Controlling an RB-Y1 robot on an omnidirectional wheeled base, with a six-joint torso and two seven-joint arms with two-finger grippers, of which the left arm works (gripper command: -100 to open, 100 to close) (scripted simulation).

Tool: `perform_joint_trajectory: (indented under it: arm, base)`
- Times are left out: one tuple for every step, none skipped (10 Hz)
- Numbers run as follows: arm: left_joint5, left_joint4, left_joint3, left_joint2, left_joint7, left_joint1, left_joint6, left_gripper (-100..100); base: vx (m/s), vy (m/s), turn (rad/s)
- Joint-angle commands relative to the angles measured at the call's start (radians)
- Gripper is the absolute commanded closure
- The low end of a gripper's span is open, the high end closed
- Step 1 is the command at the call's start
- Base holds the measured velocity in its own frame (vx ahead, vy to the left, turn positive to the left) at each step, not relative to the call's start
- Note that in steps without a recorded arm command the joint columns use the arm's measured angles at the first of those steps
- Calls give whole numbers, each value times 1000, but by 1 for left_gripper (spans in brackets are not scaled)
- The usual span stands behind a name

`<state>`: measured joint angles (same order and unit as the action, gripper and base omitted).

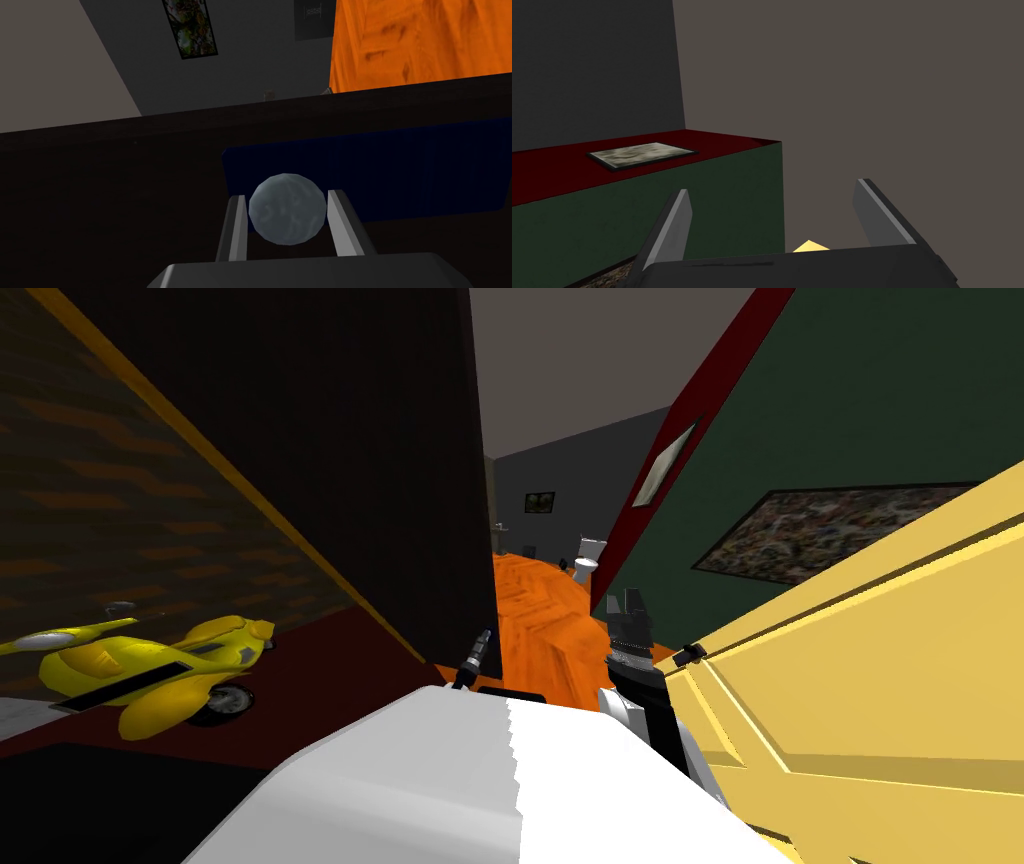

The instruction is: Push the door open

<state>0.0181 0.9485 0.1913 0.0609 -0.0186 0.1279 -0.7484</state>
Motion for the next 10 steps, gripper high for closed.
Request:
perform_joint_trajectory:
  arm:
    - [-13,-26,-33,11,5,-24,-10,100]
    - [-16,-27,-39,12,7,-26,-9,100]
    - [-22,-30,-52,15,10,-29,-8,100]
    - [-25,-32,-60,16,12,-31,-8,100]
    - [-31,-35,-74,18,17,-34,-7,100]
    - [-37,-38,-89,19,21,-38,-5,100]
    - [-38,-40,-80,12,20,-40,-3,-100]
    - [-38,-40,-80,12,20,-40,-3,-100]
    - [-40,-35,-81,10,19,-38,1,-100]
    - [-44,-27,-82,4,17,-34,6,-100]
  base:
    - [152,-27,34]
    - [181,-48,49]
    - [175,-65,47]
    - [136,-61,64]
    - [127,-76,96]
    - [150,-102,114]
    - [-57,-118,118]
    - [-180,-61,34]
    - [-201,-14,14]
    - [-242,-69,68]
